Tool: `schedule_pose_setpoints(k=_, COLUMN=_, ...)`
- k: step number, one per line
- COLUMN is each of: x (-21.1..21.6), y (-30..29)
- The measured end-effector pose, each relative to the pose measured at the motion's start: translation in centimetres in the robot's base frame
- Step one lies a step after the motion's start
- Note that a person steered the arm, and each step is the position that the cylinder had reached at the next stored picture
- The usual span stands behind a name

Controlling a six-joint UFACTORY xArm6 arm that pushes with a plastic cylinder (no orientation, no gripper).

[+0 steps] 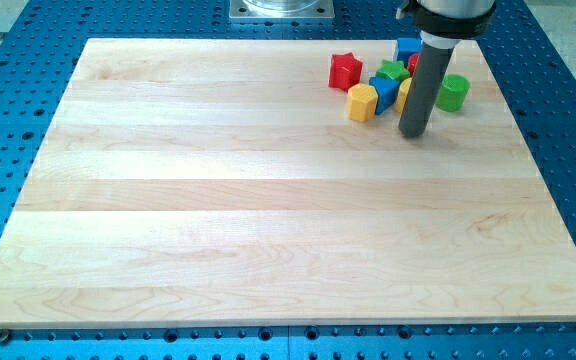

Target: Move the green circle into the heart

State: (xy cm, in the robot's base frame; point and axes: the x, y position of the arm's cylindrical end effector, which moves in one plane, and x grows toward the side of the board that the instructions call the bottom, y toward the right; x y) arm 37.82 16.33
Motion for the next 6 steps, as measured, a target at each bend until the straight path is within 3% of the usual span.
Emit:
schedule_pose_setpoints(k=4, x=1.2, y=0.0)
schedule_pose_setpoints(k=5, x=0.5, y=7.8)
schedule_pose_setpoints(k=6, x=-4.1, y=11.7)
